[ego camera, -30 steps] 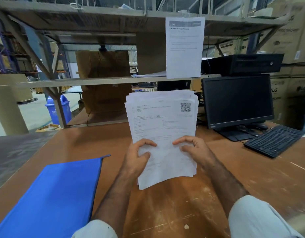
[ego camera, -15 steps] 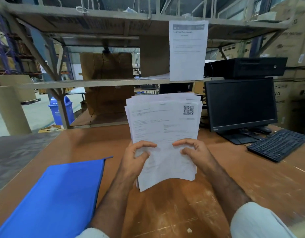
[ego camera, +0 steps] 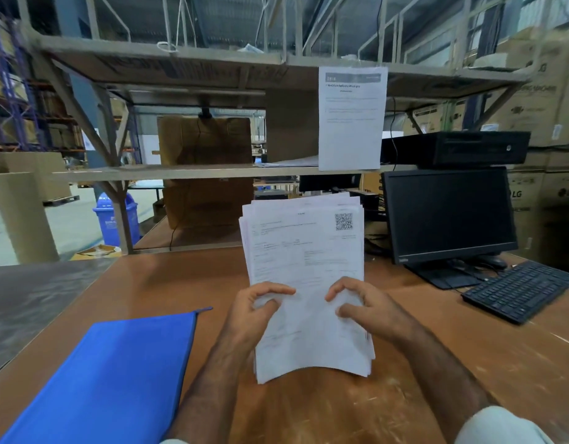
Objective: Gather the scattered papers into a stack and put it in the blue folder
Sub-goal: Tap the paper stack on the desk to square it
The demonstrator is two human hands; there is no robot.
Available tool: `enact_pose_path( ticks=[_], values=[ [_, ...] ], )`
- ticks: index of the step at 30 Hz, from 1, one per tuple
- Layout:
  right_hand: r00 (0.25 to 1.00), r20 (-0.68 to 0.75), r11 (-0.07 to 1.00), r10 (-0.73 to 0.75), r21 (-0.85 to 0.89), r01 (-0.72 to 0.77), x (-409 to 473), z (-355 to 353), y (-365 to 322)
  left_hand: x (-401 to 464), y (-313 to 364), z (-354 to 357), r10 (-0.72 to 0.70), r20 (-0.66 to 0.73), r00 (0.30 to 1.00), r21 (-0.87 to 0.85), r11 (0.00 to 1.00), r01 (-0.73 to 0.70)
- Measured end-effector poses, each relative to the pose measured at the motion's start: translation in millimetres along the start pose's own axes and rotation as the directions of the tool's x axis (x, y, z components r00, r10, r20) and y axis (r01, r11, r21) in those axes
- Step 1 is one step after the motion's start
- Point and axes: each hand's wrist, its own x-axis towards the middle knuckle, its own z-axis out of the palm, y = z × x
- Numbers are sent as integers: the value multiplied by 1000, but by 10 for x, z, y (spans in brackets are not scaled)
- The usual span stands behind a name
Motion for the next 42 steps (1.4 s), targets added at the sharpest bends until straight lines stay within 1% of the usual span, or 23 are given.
enact_pose_path(
  ticks=[2,3,5,6,7,8,9,10,11,12,16,17,19,22,25,27,31,34,36,38,39,40,42],
  values=[
    [1000,13,999,-3,-49,4,-45,-51,-53,-6,31,-30,-19,24,1000,-28,999,19],
    [1000,-27,993,-9,-116,6,-71,-57,-72,-13,41,-35,-18,28,999,-32,999,18],
    [974,-226,964,-14,-261,-47,-98,-28,-166,-25,47,-26,-3,25,1000,-24,1000,3],
    [931,-361,945,-49,-319,-74,-110,-2,-264,-33,48,-13,3,22,1000,-18,1000,-2],
    [863,-485,922,-143,-382,-62,-118,20,-386,-37,45,-2,3,19,1000,-15,1000,-2],
    [780,-560,887,-280,-461,-12,-122,37,-528,-39,49,6,3,20,1000,-4,1000,-3],
    [708,-572,839,-415,-542,54,-111,56,-678,-43,62,9,8,24,1000,7,1000,-8],
    [674,-534,787,-510,-606,116,-86,69,-835,-49,79,7,15,31,999,12,1000,-15],
    [689,-470,751,-551,-640,163,-35,74,-976,-63,99,3,22,43,999,3,1000,-22],
    [731,-400,730,-553,-655,193,22,75,-1123,-80,114,0,21,53,998,-14,1000,-21],
    [861,-147,619,-488,-754,222,274,68,-1469,-138,131,-28,-24,89,996,-71,997,30],
    [878,-80,597,-472,-762,251,304,83,-1487,-142,124,-47,-19,91,996,-69,997,25],
    [867,-6,587,-498,-739,332,305,130,-1477,-143,134,-85,2,75,997,-51,999,2],
    [850,-24,592,-527,-728,346,260,176,-1483,-127,173,-98,31,39,999,-64,998,-28],
    [874,-6,578,-487,-752,317,243,233,-1524,-122,191,-40,58,37,998,-53,997,-56],
    [877,23,567,-480,-754,330,243,264,-1547,-134,195,-16,56,40,998,-36,998,-54],
    [823,24,534,-568,-749,391,280,228,-1541,-139,300,-21,66,31,997,-39,997,-65],
    [853,60,537,-519,-754,379,300,224,-1555,-108,373,93,53,16,998,-25,998,-52],
    [847,4,529,-532,-780,336,281,237,-1543,-89,349,161,42,-38,998,-33,999,-43],
    [791,-118,555,-600,-773,306,246,210,-1517,-73,330,171,22,-74,997,-44,999,-25],
    [784,-134,553,-606,-779,294,238,181,-1497,-68,324,161,12,-82,997,-52,999,-16],
    [812,-101,533,-575,-799,279,226,150,-1476,-65,324,151,6,-86,996,-64,998,-11],
    [895,-3,488,-447,-839,240,201,77,-1408,-73,341,143,6,-75,997,-65,998,-11]
  ],
)
